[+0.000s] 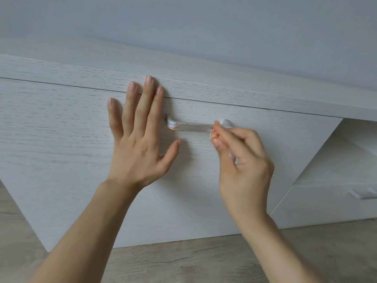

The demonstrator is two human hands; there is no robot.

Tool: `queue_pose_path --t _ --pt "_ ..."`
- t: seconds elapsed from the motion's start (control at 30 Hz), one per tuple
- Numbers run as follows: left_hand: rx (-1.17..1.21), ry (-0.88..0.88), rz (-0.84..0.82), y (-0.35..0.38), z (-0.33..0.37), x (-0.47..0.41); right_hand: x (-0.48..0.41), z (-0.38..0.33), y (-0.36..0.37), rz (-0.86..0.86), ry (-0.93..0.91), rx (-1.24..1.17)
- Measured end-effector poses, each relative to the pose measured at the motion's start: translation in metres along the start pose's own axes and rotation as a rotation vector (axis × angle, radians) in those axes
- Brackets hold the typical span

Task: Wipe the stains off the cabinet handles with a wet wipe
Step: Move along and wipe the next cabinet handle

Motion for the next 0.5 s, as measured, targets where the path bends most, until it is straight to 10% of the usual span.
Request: queue_pose_path --t 0.3,0.5 --pt "0.002 0.009 -0.009 0.0 0.0 0.0 -0.018 0.021 -0.001 0.004 0.407 -0.259" --pt "-0.021 0.006 0.009 0.002 0.001 0.0 -0.008 0.005 -0.003 0.003 0.147 -0.074"
Point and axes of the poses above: each hand's wrist, its own x-axis away from the middle knuckle, its own y-axis out of the palm, z = x × y, the point moved 5 cm from there along -x, towards the middle knuckle, and after that the axes turned 3 degrees about -z, right-handed, at the moved point
